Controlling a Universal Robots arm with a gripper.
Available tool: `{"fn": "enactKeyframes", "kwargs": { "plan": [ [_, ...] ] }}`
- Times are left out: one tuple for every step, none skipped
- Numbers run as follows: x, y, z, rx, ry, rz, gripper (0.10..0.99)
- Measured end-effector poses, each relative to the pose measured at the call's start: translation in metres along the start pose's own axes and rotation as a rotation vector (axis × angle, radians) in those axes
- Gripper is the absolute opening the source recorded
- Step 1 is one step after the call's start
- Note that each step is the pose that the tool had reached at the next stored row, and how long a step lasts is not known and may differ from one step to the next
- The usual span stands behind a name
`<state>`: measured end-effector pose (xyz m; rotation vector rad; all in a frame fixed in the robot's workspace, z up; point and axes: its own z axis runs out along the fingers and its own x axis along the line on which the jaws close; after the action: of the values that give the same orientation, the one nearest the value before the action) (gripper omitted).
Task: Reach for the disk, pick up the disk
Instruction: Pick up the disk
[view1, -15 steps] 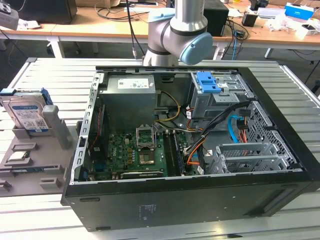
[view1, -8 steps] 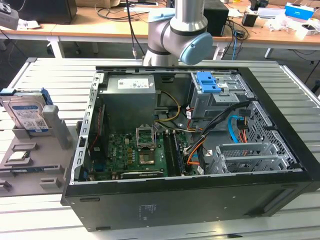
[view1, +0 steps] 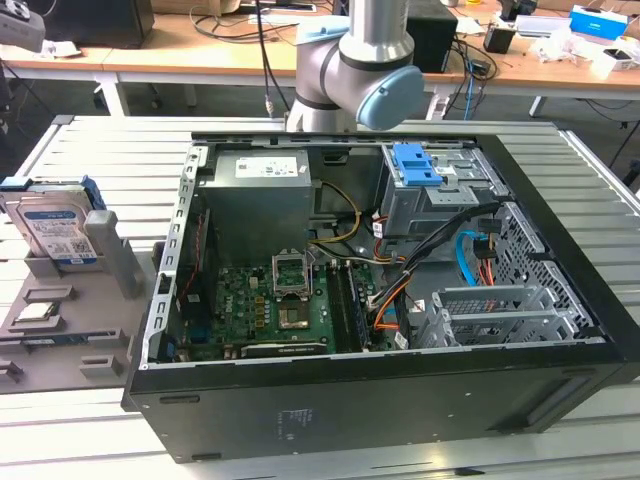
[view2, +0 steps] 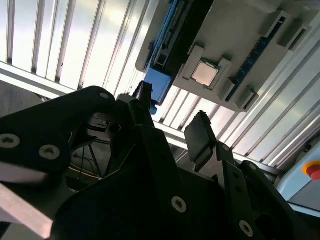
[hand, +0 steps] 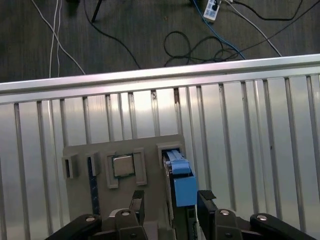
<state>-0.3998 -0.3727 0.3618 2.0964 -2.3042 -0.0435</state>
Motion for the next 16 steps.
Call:
{"fn": "enactKeyframes", "kwargs": {
  "plan": [
    [-0.0016,0.0002,0.0000,0.000,0.0000,0.000,0.545],
    [-0.0030,0.0003,0.0001,0.000,-0.0001,0.000,0.545],
    [-0.0043,0.0003,0.0010,0.000,-0.0001,0.000,0.545],
    [-0.0043,0.0002,0.0031,0.000,0.0000,0.000,0.545],
    [-0.0044,0.0002,0.0060,0.000,0.0000,0.000,0.545],
    [-0.0044,0.0001,0.0079,0.000,-0.0001,0.000,0.545],
    [-0.0044,0.0001,0.0093,0.000,0.0000,0.000,0.545],
    [-0.0046,-0.0004,0.0112,0.000,0.0005,-0.002,0.545],
    [-0.0046,-0.0012,0.0143,0.000,0.0012,-0.006,0.545],
    [-0.0046,-0.0019,0.0172,0.000,0.0019,-0.007,0.545],
    [-0.0047,-0.0023,0.0196,0.000,0.0024,-0.008,0.545],
    [-0.0047,-0.0027,0.0215,0.000,0.0028,-0.009,0.545],
    [-0.0047,-0.0032,0.0240,0.000,0.0036,-0.011,0.545],
    [-0.0047,-0.0036,0.0259,0.000,0.0040,-0.013,0.545],
    [-0.0048,-0.0038,0.0268,0.000,0.0042,-0.014,0.545],
    [-0.0050,-0.0040,0.0287,0.000,0.0043,-0.016,0.545]
  ]
}}
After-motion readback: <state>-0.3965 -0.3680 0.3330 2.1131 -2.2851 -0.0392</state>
